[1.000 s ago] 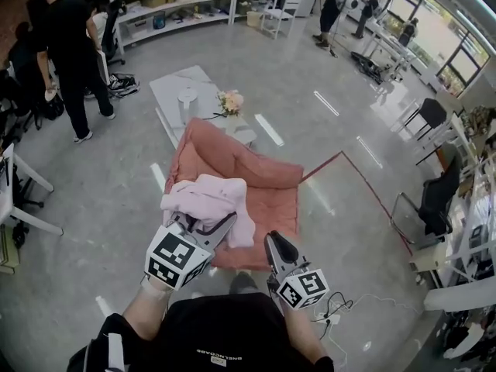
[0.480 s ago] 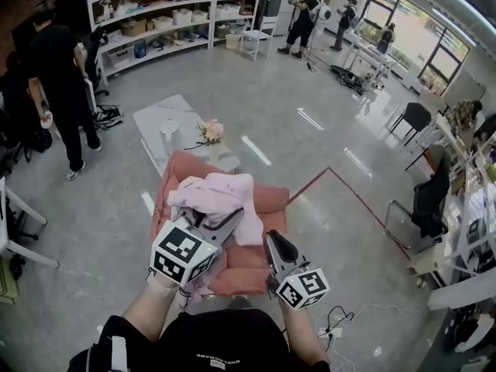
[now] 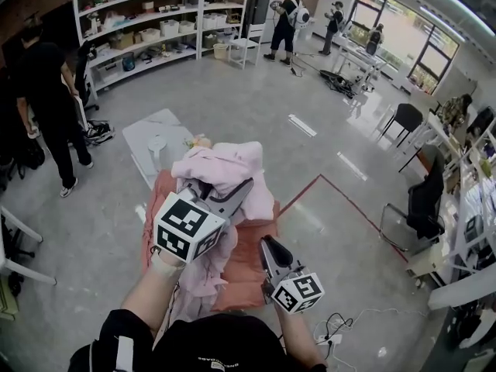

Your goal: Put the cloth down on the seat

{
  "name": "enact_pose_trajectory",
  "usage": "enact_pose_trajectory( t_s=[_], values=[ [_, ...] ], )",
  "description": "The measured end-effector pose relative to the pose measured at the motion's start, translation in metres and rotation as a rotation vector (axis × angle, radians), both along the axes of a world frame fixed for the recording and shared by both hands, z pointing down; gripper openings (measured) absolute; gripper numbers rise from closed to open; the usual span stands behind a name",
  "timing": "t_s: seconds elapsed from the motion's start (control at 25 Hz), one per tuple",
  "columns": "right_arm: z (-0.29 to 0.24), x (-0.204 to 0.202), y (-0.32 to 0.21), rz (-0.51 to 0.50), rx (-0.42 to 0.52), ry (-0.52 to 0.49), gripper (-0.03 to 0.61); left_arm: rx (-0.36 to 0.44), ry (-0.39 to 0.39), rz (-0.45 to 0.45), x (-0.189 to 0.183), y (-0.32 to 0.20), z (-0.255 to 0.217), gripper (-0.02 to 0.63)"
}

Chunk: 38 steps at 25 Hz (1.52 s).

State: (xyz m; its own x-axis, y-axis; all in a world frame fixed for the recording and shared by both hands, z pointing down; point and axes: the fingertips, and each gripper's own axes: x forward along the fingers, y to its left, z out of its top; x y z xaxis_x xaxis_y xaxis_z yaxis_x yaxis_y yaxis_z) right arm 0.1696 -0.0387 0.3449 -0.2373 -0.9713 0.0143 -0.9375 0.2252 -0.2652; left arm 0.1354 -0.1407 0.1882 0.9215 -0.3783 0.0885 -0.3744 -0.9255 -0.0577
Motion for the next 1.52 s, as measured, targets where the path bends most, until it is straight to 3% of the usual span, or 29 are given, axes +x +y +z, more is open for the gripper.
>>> enact_pose_trajectory(
  t_s=[0.32,0.76,1.08,1.52],
  values=[
    [-0.02,0.049,-0.02,0.013,0.026,0.022,0.067,0.042,0.043,-0.003,0.053,-0.031,-0.041,0.19],
    [-0.021,0.092,-0.038,0.013,0.052,0.012,0.067,0.084,0.068,-0.061,0.086,-0.066,-0.066,0.192],
    [0.002,0.108,-0.049,-0.026,0.034,-0.02,0.067,0.026,-0.003,-0.132,0.09,-0.077,-0.008,0.192],
    [0.048,0.067,-0.087,-0.142,-0.052,-0.063,0.067,-0.126,-0.118,-0.283,0.023,-0.111,0.103,0.192]
  ],
)
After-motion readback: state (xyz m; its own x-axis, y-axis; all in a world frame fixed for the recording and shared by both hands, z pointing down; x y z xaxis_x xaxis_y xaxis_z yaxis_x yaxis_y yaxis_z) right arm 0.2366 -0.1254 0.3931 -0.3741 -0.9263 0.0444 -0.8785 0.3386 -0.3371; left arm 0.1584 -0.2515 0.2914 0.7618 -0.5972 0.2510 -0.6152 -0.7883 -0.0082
